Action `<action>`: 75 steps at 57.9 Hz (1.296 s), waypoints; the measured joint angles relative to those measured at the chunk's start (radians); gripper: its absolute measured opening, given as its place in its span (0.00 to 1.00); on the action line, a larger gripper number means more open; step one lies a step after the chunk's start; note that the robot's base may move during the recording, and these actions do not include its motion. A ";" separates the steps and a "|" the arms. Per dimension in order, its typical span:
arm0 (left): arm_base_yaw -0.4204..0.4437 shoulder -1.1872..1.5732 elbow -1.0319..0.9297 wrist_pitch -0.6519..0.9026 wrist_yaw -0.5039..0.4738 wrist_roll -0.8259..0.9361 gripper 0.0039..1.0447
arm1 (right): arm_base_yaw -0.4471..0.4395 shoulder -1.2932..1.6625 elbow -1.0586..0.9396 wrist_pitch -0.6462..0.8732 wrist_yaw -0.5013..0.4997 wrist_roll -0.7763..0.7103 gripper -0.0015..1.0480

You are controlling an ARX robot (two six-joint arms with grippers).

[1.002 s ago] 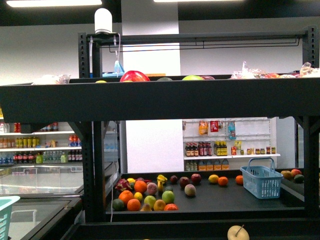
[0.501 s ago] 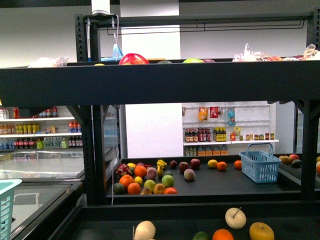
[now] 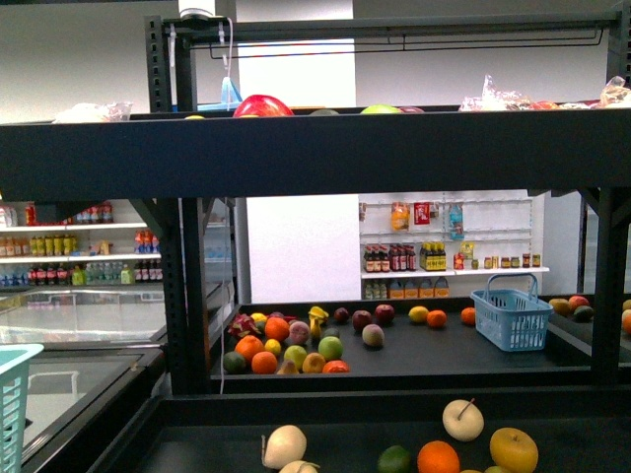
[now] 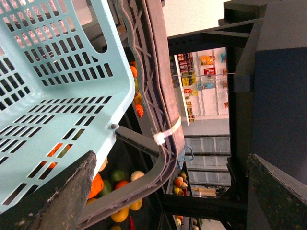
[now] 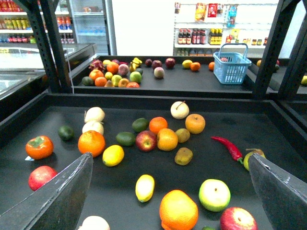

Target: Pick lemon from shelf

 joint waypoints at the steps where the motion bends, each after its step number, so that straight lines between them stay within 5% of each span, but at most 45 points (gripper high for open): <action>1: -0.001 0.011 0.009 0.006 0.000 -0.007 0.92 | 0.000 0.000 0.000 0.000 0.000 0.000 0.93; 39: -0.087 0.240 0.266 0.010 -0.095 -0.098 0.92 | 0.000 0.000 0.000 0.000 0.000 0.000 0.93; 63: -0.090 0.261 0.283 -0.026 -0.157 -0.048 0.24 | 0.000 0.000 0.000 0.000 0.000 0.000 0.93; 75: -0.087 0.255 0.283 -0.031 -0.170 -0.073 0.18 | 0.000 0.000 0.000 0.000 0.000 0.000 0.93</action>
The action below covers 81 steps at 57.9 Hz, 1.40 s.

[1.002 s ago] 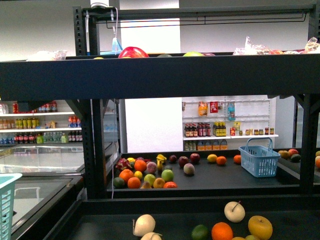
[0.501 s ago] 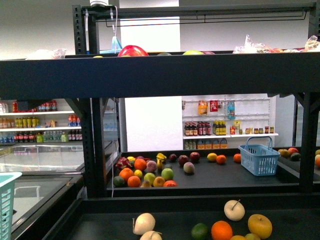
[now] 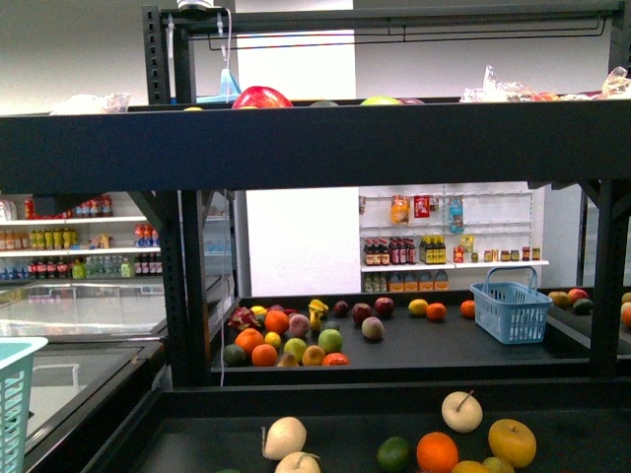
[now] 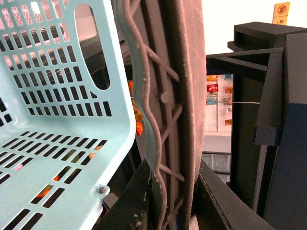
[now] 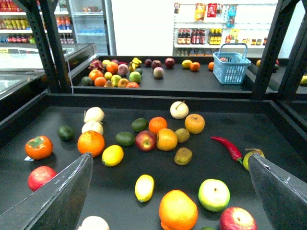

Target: Pick lemon from shelf

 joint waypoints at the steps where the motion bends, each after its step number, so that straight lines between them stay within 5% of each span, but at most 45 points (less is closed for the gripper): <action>1: 0.000 -0.001 0.000 -0.002 0.000 0.000 0.18 | 0.000 0.000 0.000 0.000 0.000 0.000 0.93; 41: -0.035 -0.141 -0.068 -0.027 0.047 0.106 0.13 | 0.000 0.000 0.000 0.000 0.000 0.000 0.93; 64: -0.158 -0.309 -0.143 -0.034 0.122 0.168 0.11 | 0.000 0.000 0.000 0.000 0.000 0.000 0.93; 81: -0.328 -0.358 -0.266 0.050 0.153 0.130 0.11 | 0.000 0.000 0.000 0.000 0.000 0.000 0.93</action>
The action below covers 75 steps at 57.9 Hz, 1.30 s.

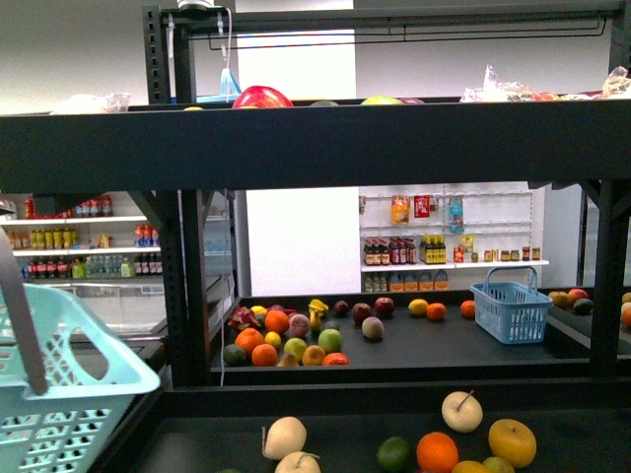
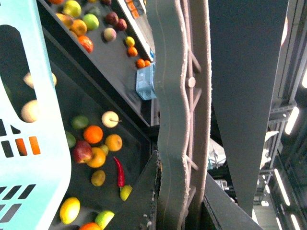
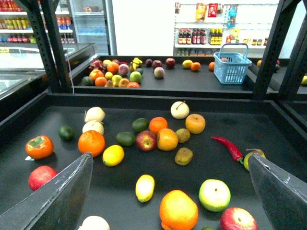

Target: Pick lemon from shelf

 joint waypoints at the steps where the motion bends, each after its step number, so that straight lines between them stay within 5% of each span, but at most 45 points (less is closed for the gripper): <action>1: -0.013 -0.003 -0.005 0.005 0.002 0.000 0.11 | 0.000 0.000 0.000 0.000 0.000 0.000 0.93; 34: -0.423 0.067 -0.026 0.131 -0.023 -0.026 0.11 | 0.000 0.000 0.000 0.000 0.000 0.000 0.93; 71: -0.602 0.193 0.106 0.140 -0.095 -0.058 0.11 | 0.000 0.000 0.000 0.000 0.000 0.000 0.93; 75: -0.602 0.194 0.107 0.140 -0.096 -0.054 0.11 | 0.053 0.055 0.032 -0.100 0.169 0.061 0.93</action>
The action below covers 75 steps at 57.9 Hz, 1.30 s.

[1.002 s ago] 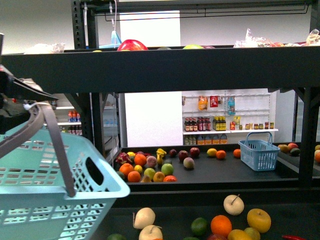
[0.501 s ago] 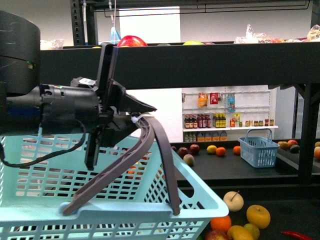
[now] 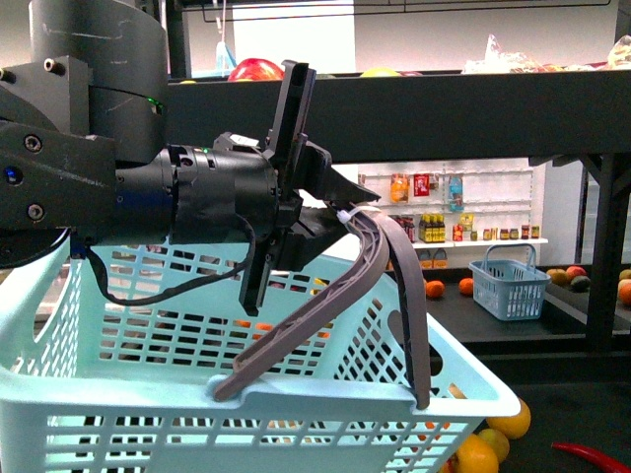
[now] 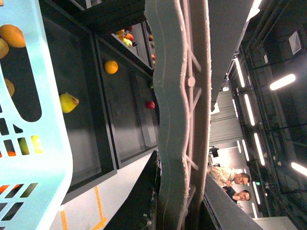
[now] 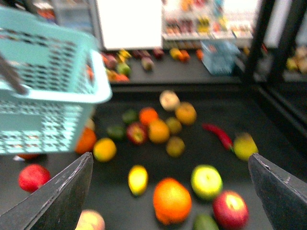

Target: Pick lemon from shelf

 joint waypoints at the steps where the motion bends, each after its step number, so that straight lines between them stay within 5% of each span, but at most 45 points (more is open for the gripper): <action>1: 0.000 0.000 0.000 0.000 0.000 0.002 0.11 | 0.013 0.032 0.012 -0.031 0.056 0.023 0.93; 6: 0.000 0.000 0.002 -0.001 -0.008 0.009 0.11 | 0.013 0.209 0.033 -0.051 0.102 0.105 0.93; 20: 0.001 0.000 0.003 -0.001 -0.009 0.011 0.11 | -0.109 1.018 0.270 0.297 -0.163 0.160 0.93; 33: 0.001 0.000 0.005 -0.001 -0.012 0.012 0.11 | -0.079 1.577 0.556 0.375 -0.227 0.156 0.93; 46: 0.001 0.000 0.005 -0.001 -0.010 0.012 0.11 | -0.007 2.032 0.885 0.343 -0.211 0.159 0.93; 75: 0.001 0.000 0.005 -0.001 -0.011 0.012 0.11 | 0.054 2.416 1.265 0.273 -0.135 0.175 0.93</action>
